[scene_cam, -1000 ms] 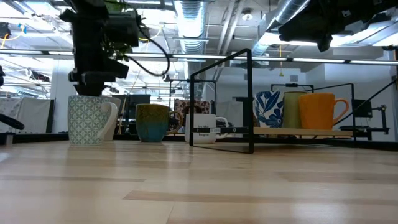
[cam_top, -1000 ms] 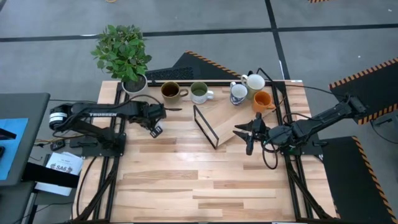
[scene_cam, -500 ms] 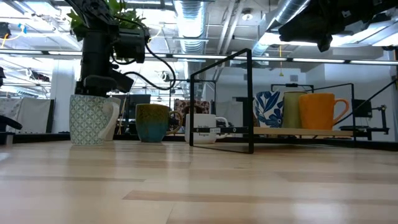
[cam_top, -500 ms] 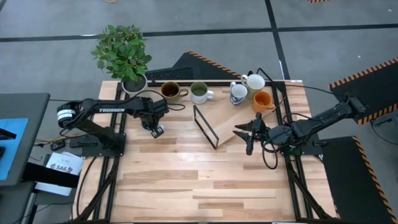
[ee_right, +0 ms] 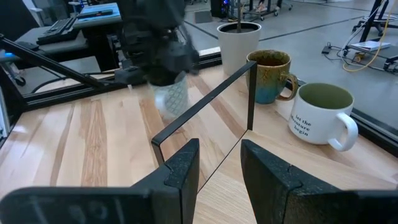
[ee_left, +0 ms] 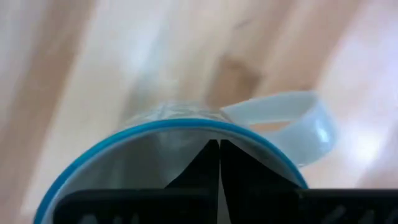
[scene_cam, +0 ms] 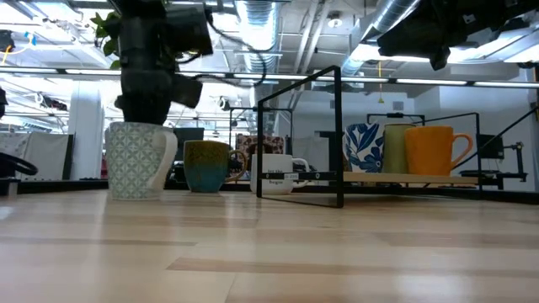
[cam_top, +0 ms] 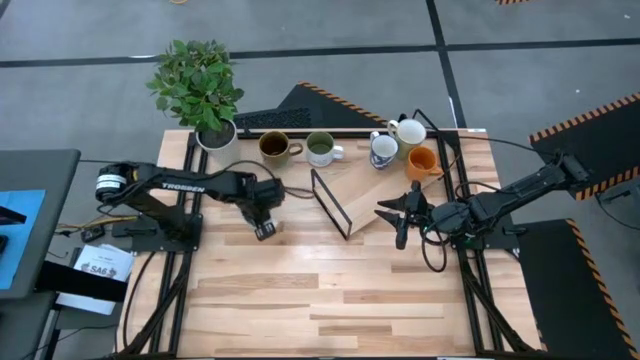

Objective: Place coffee mugs
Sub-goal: Put the green patterned mug on the shelf

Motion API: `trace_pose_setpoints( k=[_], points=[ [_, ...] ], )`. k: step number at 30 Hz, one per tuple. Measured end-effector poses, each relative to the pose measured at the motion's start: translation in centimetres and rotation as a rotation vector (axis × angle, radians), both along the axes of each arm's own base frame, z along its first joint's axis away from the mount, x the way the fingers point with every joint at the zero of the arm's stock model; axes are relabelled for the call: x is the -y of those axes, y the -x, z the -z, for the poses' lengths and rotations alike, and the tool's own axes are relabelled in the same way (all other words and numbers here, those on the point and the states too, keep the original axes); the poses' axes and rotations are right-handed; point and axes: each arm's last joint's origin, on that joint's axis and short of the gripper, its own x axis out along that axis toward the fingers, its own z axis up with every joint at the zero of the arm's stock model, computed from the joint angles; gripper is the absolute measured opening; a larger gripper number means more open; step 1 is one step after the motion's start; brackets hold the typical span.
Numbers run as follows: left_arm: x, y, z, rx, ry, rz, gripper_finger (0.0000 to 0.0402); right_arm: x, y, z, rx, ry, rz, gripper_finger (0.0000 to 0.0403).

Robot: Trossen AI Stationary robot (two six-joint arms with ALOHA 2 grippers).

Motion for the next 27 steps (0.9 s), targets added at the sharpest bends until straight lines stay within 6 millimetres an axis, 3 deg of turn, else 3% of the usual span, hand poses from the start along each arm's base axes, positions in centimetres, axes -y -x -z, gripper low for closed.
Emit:
trace_pose_setpoints(
  k=[10,20,27],
  points=[
    [5.2,-1.6,-0.5,0.157,0.037,0.110,0.0000,0.0,0.0,0.0,0.000,0.000,0.000,0.0143],
    [9.1,-2.9,-1.7,0.372,0.080,0.203,0.0000,0.0,0.0,0.0,0.000,0.000,0.000,0.0143],
    [10.6,-5.0,-0.1,0.385,0.090,0.229,0.0000,0.0,0.0,0.0,0.004,-0.001,0.001,0.0143]
  ],
)
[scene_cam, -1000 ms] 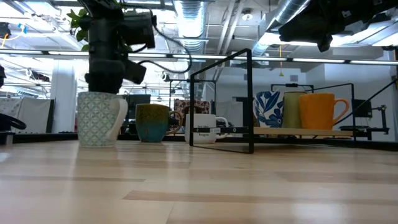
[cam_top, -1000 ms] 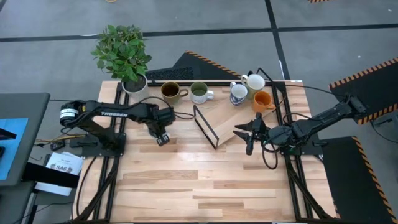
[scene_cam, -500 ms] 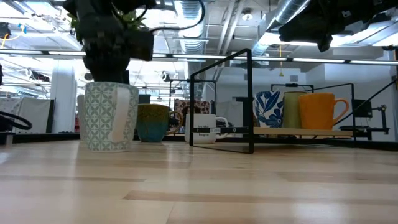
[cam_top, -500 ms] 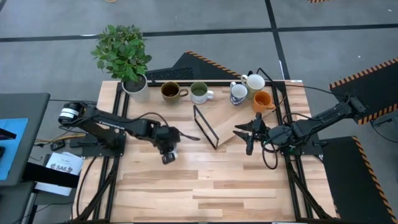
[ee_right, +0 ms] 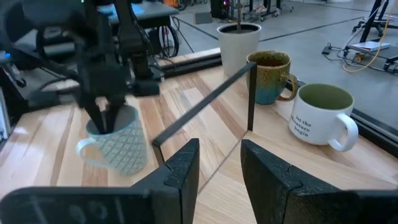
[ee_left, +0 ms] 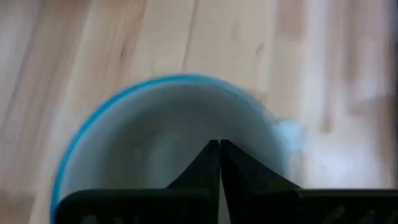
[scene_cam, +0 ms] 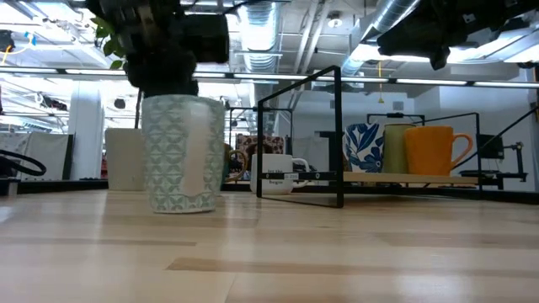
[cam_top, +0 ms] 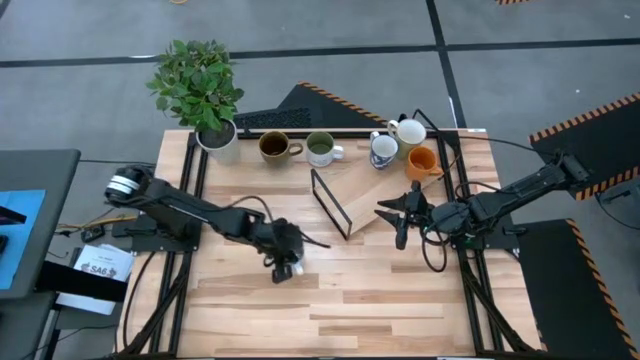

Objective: Place coffee mugs
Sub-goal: Put the green patterned mug on the shelf

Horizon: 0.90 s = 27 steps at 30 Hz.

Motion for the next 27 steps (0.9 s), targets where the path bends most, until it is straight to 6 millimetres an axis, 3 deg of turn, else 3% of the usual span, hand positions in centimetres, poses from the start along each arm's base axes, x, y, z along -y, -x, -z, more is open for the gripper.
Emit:
trace_pose_setpoints(
  k=[6,15,17,21,27],
  points=[
    [1.6,-4.3,1.1,-0.020,-0.043,0.077,0.0000,0.0,0.0,0.0,-0.005,0.002,0.001,0.0143],
    [3.7,-9.4,-0.8,0.045,-0.094,0.235,0.0000,0.0,0.0,0.0,-0.005,0.002,0.000,0.0143],
    [4.0,-10.4,-1.4,0.081,-0.111,0.261,0.0000,0.0,0.0,0.1,-0.006,0.002,0.000,0.0143],
    [4.0,-12.1,-0.4,0.077,-0.153,0.299,0.0000,0.0,0.0,0.0,-0.004,0.002,0.000,0.0143],
    [4.0,-14.5,-0.5,0.136,-0.219,0.355,0.0000,0.0,0.0,0.0,-0.003,0.002,0.000,0.0143]
  ],
)
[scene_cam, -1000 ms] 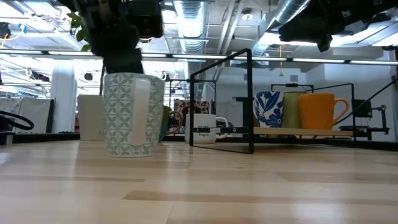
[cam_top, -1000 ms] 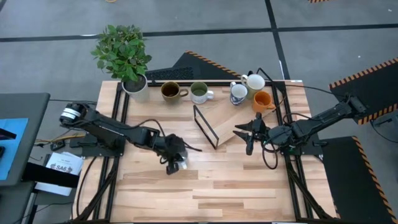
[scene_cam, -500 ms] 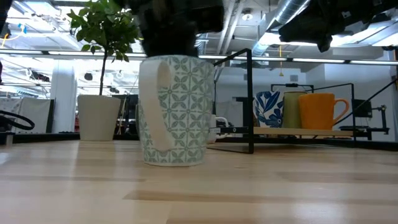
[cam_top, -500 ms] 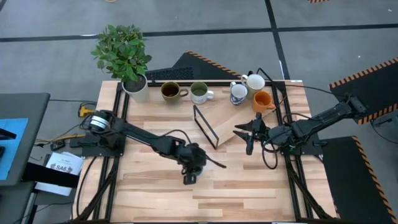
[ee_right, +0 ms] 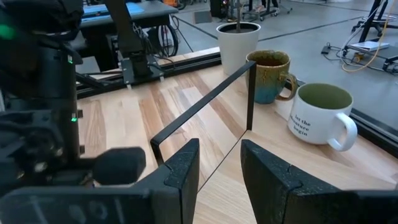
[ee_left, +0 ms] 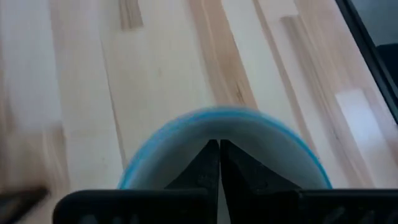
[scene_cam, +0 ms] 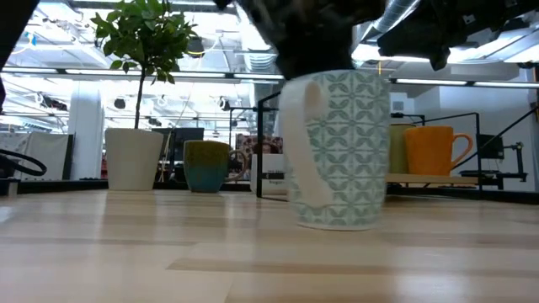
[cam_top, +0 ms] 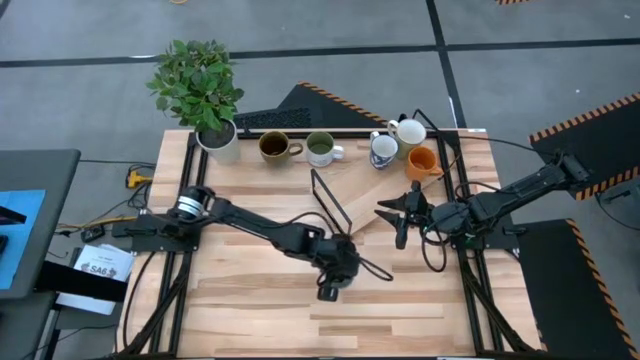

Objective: Place coffee mugs
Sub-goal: Put the green patterned mug on the shelf

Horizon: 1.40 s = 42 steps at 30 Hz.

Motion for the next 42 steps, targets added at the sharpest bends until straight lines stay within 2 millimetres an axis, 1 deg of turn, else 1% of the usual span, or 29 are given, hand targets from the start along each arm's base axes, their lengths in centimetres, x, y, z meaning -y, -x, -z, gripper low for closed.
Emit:
trace_pose_setpoints(
  k=[8,13,16,19,21,23,26,28,31,33,35,38,42],
  points=[
    [-0.7,-3.0,-0.6,0.134,-0.068,0.037,0.0000,0.0,0.0,0.0,0.001,0.000,0.000,0.0143],
    [-1.7,-3.8,-1.4,0.246,-0.095,0.036,0.0000,0.0,0.0,0.0,0.001,0.000,0.000,0.0143],
    [-2.4,-4.1,-1.7,0.277,-0.106,0.021,0.0000,0.0,0.0,0.0,0.002,-0.001,0.000,0.0143],
    [-2.9,-4.1,-1.8,0.272,-0.114,0.015,0.0000,0.0,0.0,0.0,0.003,-0.001,0.000,0.0143],
    [-3.1,-3.6,-2.2,0.233,-0.125,0.021,0.0000,0.0,0.0,0.0,0.003,-0.001,0.000,0.0143],
    [-3.1,-2.8,-3.2,0.202,-0.132,0.030,0.0000,0.0,0.0,0.0,0.002,-0.001,0.000,0.0143],
    [-3.2,-1.0,-5.7,0.153,-0.147,0.026,0.0000,0.0,0.0,0.0,0.002,-0.001,-0.001,0.0143],
    [-3.2,0.6,-7.5,0.120,-0.162,0.017,0.0000,0.0,0.0,0.0,0.008,-0.018,0.002,0.0143],
    [-2.9,2.9,-10.1,0.108,-0.230,-0.050,0.0000,0.0,0.0,0.0,0.016,-0.039,0.008,0.0143],
    [-2.2,4.2,-11.8,0.159,-0.275,-0.089,0.0000,0.0,0.0,-0.1,0.018,-0.041,0.008,0.0143],
    [-1.7,5.2,-13.2,0.197,-0.284,-0.097,0.0000,0.0,0.0,-0.1,0.022,-0.043,0.008,0.0143],
    [-0.5,7.0,-15.1,0.241,-0.274,-0.071,0.0000,-0.1,0.0,-0.1,0.025,-0.048,0.003,0.0143],
    [1.6,9.9,-17.9,0.323,-0.263,-0.035,0.0000,-0.4,-0.2,0.0,0.025,-0.106,-0.069,0.0143]
  ],
)
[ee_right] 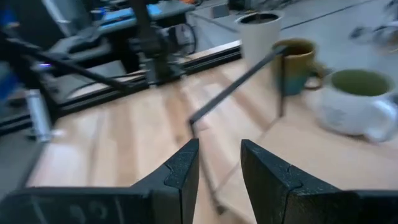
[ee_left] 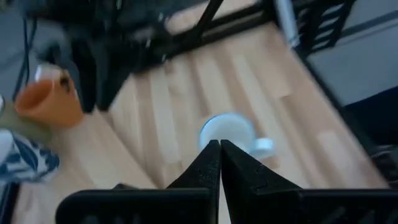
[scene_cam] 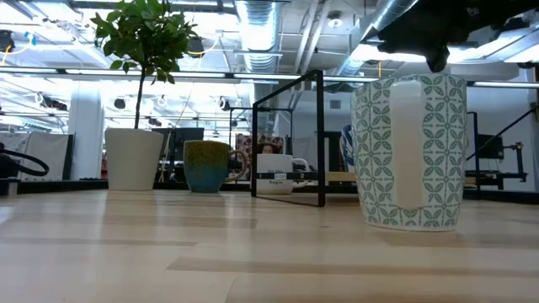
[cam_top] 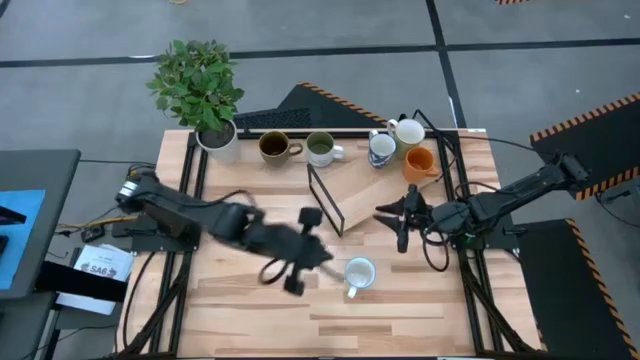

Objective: Place coffee mugs
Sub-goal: Put the green patterned mug on the shelf

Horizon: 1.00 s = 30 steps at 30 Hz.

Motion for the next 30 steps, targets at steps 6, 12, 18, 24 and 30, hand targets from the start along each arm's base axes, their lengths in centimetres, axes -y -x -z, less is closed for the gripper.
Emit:
trace_pose_setpoints(
  k=[6,12,18,24,30],
  points=[
    [3.2,2.7,-0.3,0.094,-0.072,-0.025,0.0000,-1.2,-1.2,0.3,0.016,-0.145,-0.206,0.0143],
    [2.6,4.3,4.1,0.121,-0.081,-0.153,0.0000,-3.4,-3.1,-1.1,-0.125,-0.209,-0.368,0.0143],
    [0.6,7.1,7.2,0.249,0.051,-0.205,0.0000,-4.9,-5.0,-2.6,-0.453,-0.189,-0.246,0.0143],
    [-0.8,10.4,7.7,0.370,0.170,-0.209,0.0000,-6.0,-7.1,-1.7,-0.646,-0.237,-0.161,0.0143],
    [-1.5,11.8,7.7,0.376,0.203,-0.216,0.0000,-6.7,-9.2,-0.4,-0.712,-0.233,-0.145,0.0143]
  ],
)
